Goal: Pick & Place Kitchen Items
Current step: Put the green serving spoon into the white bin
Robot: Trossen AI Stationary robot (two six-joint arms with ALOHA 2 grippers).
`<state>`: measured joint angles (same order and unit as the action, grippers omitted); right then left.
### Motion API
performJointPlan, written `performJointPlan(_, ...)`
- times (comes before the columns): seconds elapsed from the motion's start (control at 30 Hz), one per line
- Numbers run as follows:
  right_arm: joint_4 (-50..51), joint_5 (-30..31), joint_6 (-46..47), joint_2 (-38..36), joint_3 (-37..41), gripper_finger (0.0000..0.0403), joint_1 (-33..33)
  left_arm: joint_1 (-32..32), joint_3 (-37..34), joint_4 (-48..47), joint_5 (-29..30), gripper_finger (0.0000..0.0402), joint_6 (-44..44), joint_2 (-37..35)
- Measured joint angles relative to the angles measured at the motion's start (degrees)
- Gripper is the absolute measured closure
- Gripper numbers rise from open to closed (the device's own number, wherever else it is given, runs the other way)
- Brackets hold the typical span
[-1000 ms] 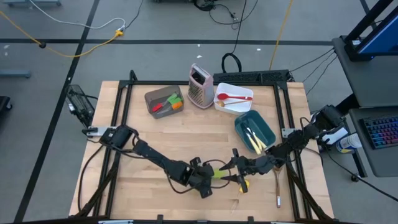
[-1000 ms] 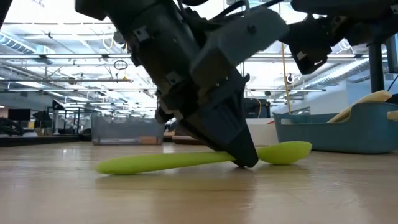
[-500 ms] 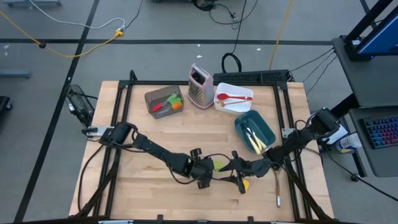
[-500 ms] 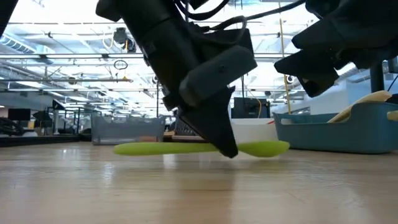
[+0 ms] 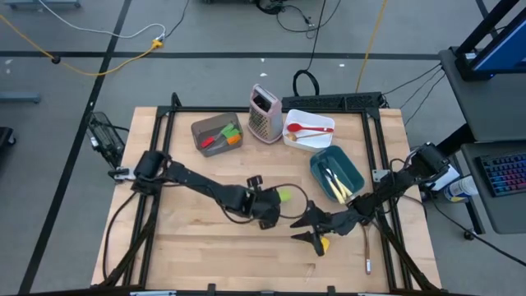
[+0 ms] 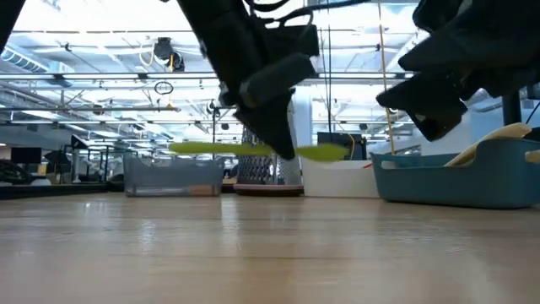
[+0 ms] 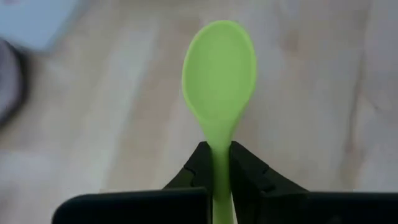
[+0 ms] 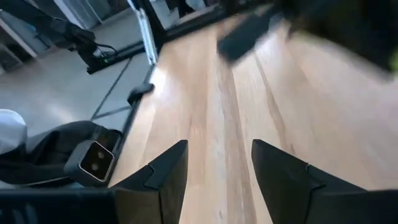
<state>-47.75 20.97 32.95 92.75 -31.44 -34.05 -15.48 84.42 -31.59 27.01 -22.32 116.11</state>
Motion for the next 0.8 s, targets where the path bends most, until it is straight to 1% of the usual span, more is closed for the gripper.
performJointPlan(0.13,3.1,0.1,3.6,0.0,0.0,0.0232,-1.3,2.1,0.0,2.3,1.7,0.0385,5.2,-2.3)
performJointPlan(0.2,4.2,0.5,5.0,0.0,0.0,0.0232,-2.2,3.3,0.1,4.1,1.8,0.0379,8.5,-3.3)
performJointPlan(0.3,4.4,4.1,4.9,0.0,0.0,0.0232,-3.8,5.1,0.1,5.9,1.7,0.0375,13.7,-4.5)
performJointPlan(0.4,4.4,8.9,2.9,0.0,0.0,0.0232,-5.1,7.4,0.1,9.3,1.6,0.0381,18.8,-4.9)
performJointPlan(0.47,4.4,10.8,0.9,0.0,0.0,0.0232,-5.5,9.0,0.1,11.9,1.5,0.0385,22.4,-5.2)
performJointPlan(0.67,4.5,10.8,-7.7,0.0,0.0,0.0232,-4.9,13.1,0.1,23.9,0.0,0.0379,32.2,-5.4)
performJointPlan(0.8,4.4,10.8,-14.5,0.0,0.0,0.0232,-3.5,15.2,0.1,31.5,-0.7,0.0382,36.6,-5.4)
